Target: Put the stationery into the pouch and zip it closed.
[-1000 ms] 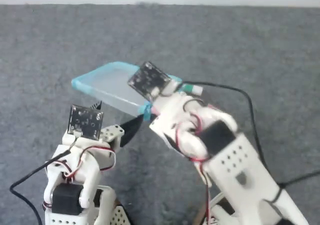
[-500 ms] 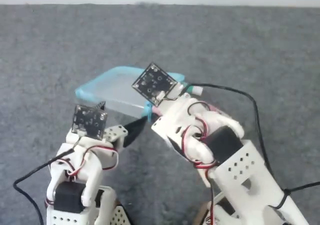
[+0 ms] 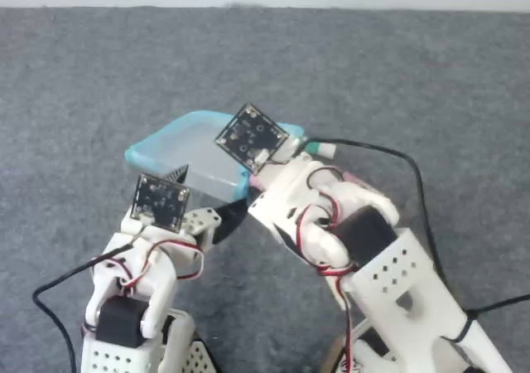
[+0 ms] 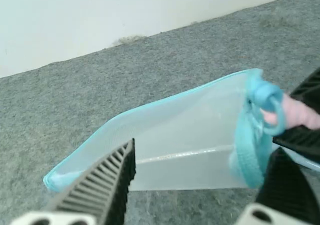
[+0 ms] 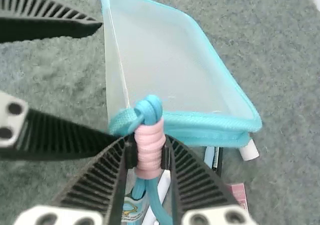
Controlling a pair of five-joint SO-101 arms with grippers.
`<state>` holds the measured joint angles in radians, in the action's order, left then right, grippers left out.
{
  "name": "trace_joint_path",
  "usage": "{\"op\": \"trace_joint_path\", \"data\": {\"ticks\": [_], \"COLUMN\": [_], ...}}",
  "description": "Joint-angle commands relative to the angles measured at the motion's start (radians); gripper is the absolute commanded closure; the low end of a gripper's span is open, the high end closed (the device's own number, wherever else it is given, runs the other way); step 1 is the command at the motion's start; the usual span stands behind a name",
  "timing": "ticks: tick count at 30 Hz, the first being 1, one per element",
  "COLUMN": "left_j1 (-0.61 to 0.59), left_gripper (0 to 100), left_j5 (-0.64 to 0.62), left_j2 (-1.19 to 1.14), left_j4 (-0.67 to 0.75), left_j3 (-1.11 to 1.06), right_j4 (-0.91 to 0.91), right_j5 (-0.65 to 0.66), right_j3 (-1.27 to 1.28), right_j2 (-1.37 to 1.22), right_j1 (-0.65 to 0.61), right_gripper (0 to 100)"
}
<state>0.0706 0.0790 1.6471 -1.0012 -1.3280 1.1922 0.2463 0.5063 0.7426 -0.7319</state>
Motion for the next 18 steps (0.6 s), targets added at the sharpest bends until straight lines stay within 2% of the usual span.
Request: {"op": "trace_joint_path", "data": {"ticks": [1, 6, 18], "left_j1": [-0.060, -0.114, -0.180], "left_gripper": [61, 61, 61], "left_j5": [0.017, 0.017, 0.015], "left_j2": [0.008, 0.006, 0.008], "left_j4": [0.061, 0.069, 0.072], "left_j3": [0.005, 0.005, 0.005], "right_j4": [0.019, 0.051, -0.033], "right_j5": [-0.003, 0.028, 0.068], "right_j3": [-0.008, 0.003, 0.221], "right_j2": [0.076, 0.070, 0.074], "right_j1": [-0.010, -0.005, -0.004], "right_gripper": [99.2, 99.2, 99.2]}}
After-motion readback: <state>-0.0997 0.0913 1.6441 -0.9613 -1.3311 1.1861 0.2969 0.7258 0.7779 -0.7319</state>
